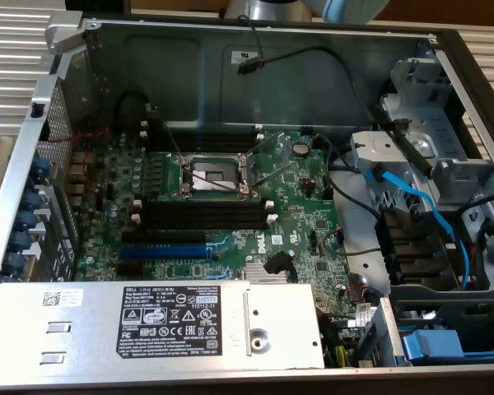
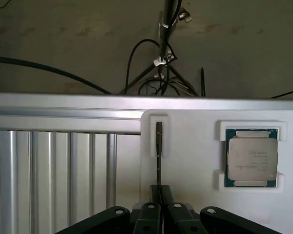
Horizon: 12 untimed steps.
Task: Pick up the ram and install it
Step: 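Pick up the ram and move it above insertion slot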
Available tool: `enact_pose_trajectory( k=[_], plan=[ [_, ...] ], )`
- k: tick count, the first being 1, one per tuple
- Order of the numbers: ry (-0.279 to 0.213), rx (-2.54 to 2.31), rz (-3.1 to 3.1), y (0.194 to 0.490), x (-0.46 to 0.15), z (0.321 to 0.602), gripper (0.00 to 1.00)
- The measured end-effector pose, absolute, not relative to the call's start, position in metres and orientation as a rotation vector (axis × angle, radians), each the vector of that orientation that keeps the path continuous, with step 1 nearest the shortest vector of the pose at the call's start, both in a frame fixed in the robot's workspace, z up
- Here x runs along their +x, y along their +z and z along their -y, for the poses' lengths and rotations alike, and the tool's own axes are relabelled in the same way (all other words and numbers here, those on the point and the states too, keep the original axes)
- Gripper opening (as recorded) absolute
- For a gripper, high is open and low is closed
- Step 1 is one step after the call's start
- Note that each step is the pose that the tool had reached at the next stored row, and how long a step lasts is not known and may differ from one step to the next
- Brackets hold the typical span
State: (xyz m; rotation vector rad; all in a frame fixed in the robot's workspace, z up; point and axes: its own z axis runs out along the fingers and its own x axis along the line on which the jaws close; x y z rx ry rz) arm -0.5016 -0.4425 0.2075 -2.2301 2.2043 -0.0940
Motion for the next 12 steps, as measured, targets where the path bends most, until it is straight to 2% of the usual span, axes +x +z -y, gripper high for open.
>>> enact_pose_trajectory(
  k=[12],
  plan=[
    [-0.094, -2.230, -2.204, 0.222, -0.502, 0.442, 0.12]
  ],
)
